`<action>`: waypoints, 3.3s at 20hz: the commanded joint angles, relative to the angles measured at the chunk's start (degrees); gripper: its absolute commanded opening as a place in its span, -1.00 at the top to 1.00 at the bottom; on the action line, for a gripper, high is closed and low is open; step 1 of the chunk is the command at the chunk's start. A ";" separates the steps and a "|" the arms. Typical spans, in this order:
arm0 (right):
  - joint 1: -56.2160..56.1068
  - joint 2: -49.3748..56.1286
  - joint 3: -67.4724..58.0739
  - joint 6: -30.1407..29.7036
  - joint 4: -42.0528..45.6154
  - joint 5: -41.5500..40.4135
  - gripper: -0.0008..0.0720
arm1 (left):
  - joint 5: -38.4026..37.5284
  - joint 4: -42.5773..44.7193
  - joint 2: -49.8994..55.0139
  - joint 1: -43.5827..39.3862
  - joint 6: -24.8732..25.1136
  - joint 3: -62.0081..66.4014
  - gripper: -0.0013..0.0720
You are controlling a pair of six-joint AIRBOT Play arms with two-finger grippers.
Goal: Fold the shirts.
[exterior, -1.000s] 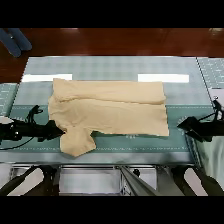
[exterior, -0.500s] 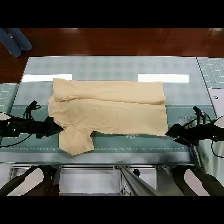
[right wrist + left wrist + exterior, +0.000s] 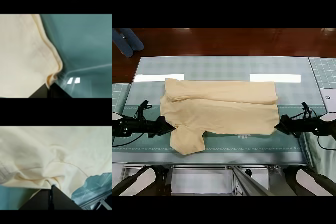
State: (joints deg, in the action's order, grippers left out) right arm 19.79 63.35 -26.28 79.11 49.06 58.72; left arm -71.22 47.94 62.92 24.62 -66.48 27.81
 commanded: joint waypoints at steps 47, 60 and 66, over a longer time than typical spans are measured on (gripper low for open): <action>-3.37 37.59 -45.44 4.76 -4.02 7.87 -0.72 | 13.64 3.23 10.73 -13.79 -7.23 34.47 -0.94; -9.22 12.92 -46.29 2.84 13.18 16.11 0.90 | 14.45 -7.89 11.15 -35.36 -1.60 34.49 0.90; -10.38 -16.83 -30.75 8.61 12.96 13.49 0.90 | 23.21 -7.87 20.70 -51.43 -5.92 39.41 0.90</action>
State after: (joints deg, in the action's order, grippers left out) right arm 9.87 58.72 -62.70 84.36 60.88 72.84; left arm -51.33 40.73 78.59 -20.01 -70.06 64.16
